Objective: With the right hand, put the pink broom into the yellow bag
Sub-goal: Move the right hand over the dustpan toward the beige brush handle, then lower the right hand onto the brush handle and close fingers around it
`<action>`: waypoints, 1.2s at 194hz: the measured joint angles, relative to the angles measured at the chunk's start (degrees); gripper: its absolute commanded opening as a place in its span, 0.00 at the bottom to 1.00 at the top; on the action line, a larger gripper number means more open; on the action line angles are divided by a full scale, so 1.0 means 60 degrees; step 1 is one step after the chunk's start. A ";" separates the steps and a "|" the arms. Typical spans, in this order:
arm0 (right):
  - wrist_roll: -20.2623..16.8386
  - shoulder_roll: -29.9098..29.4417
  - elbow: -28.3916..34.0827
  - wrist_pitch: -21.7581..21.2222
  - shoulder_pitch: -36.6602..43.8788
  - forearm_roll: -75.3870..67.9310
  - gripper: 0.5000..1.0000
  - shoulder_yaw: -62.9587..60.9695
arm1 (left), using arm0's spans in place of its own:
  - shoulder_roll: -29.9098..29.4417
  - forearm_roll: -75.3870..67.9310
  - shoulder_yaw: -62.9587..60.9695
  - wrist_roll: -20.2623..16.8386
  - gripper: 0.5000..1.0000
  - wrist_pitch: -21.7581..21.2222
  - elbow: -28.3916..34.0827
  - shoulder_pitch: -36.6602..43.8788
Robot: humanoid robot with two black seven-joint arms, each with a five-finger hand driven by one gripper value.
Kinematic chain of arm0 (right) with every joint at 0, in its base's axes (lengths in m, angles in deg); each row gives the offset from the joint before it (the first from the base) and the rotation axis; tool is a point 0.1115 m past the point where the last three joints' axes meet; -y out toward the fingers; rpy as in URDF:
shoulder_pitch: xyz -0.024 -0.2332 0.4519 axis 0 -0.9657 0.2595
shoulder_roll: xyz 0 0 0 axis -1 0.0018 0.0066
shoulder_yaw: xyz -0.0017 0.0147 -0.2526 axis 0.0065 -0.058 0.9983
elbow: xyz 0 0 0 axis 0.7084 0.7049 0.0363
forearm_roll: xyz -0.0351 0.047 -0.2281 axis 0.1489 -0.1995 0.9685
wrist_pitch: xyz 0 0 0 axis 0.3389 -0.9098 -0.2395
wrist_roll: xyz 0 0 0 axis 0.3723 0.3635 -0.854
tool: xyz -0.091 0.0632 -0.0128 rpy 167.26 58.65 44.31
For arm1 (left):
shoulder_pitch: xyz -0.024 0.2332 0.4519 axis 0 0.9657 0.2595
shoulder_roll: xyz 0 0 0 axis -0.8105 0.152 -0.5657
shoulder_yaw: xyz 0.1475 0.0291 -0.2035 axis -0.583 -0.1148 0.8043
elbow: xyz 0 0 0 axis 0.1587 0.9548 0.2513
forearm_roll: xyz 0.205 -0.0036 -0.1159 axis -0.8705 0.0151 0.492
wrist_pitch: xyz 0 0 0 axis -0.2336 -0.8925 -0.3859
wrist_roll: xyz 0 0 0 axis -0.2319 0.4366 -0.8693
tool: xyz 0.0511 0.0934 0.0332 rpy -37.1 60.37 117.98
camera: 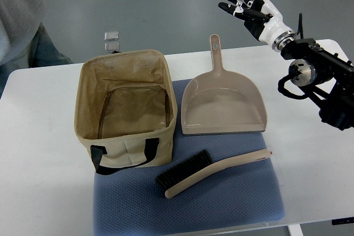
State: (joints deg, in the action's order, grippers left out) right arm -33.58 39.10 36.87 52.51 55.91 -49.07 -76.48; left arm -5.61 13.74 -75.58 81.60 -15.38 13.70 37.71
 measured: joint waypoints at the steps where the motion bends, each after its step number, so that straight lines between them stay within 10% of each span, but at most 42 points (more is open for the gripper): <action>1: -0.0002 0.0052 0.0023 -0.0004 0.0060 0.0023 0.88 0.0111 | 0.0000 -0.0002 0.0000 0.0000 1.00 0.0000 -0.0001 0.0000; 107: -0.1707 0.3905 0.5830 -0.0458 0.7355 0.2079 0.88 0.9584 | 0.0000 -0.0069 -0.0014 -0.0001 1.00 0.0016 -0.0026 -0.0045; 148: -0.2385 0.4208 0.7057 -0.0289 0.7717 0.0866 0.87 1.0091 | 0.0000 -0.0054 -0.0010 -0.0001 1.00 0.0016 -0.0010 -0.0046; 233: -0.1864 0.4081 0.7572 0.0210 0.6916 0.2820 0.85 1.0801 | 0.0000 -0.0040 -0.0011 -0.0003 1.00 -0.0002 0.0068 -0.0046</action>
State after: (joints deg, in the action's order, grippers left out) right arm -44.77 63.59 82.30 53.77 97.41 -32.16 -11.68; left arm -5.61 13.50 -75.64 81.58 -15.39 14.11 37.43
